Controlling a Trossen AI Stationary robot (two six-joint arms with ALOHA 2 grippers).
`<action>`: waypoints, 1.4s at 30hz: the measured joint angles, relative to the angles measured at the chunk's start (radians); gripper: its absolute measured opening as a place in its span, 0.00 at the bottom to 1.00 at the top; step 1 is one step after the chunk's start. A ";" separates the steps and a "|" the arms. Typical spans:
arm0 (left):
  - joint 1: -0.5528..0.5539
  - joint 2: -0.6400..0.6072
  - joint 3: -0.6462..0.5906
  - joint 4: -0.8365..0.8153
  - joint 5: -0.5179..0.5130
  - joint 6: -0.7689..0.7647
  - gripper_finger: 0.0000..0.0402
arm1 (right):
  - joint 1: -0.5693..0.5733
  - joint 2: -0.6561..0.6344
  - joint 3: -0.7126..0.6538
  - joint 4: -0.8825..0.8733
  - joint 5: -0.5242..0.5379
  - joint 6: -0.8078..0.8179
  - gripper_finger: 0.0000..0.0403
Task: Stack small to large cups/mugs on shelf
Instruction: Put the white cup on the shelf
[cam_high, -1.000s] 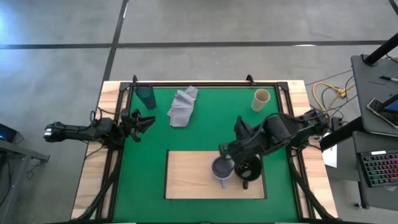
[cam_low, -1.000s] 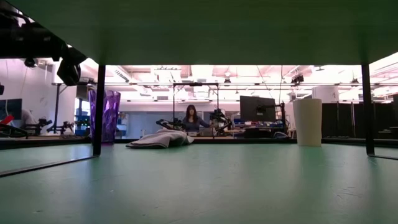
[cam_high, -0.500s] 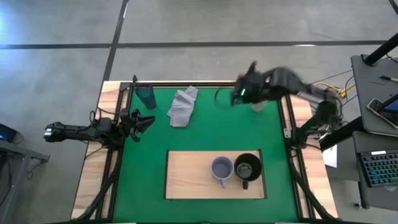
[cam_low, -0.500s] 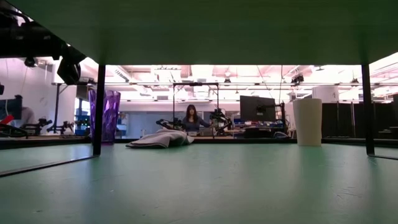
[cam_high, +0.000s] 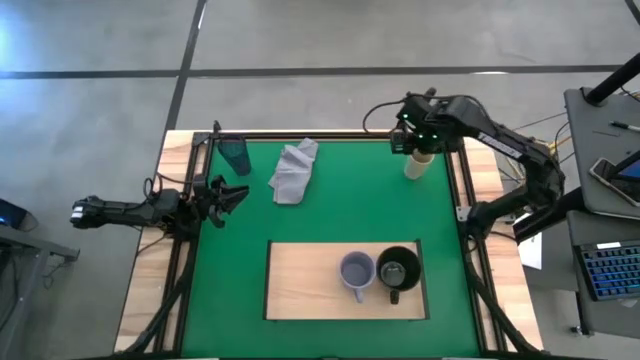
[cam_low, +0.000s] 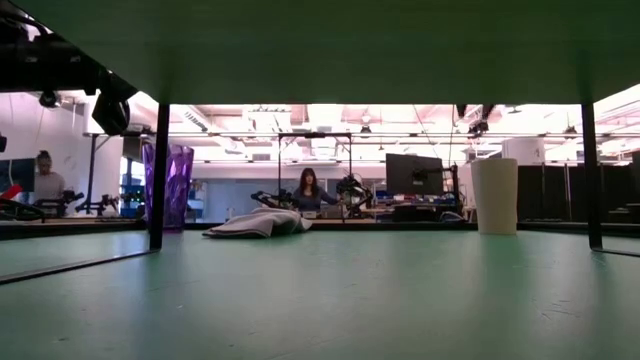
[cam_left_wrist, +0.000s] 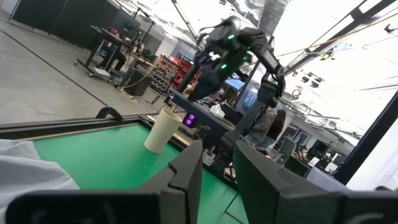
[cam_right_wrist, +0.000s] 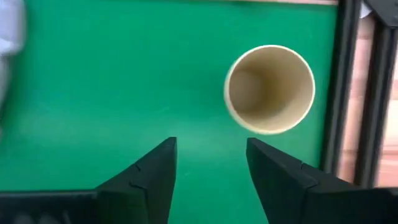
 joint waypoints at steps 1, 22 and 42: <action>0.000 0.000 0.000 0.000 0.000 0.000 0.19 | -0.018 0.017 -0.019 0.005 0.000 -0.019 0.47; 0.000 0.000 0.002 0.000 -0.022 -0.027 0.19 | -0.119 0.191 -0.147 0.177 0.025 -0.194 0.48; 0.000 0.000 0.002 0.000 -0.050 -0.026 0.19 | 0.071 0.150 -0.035 0.077 -0.089 -0.221 0.02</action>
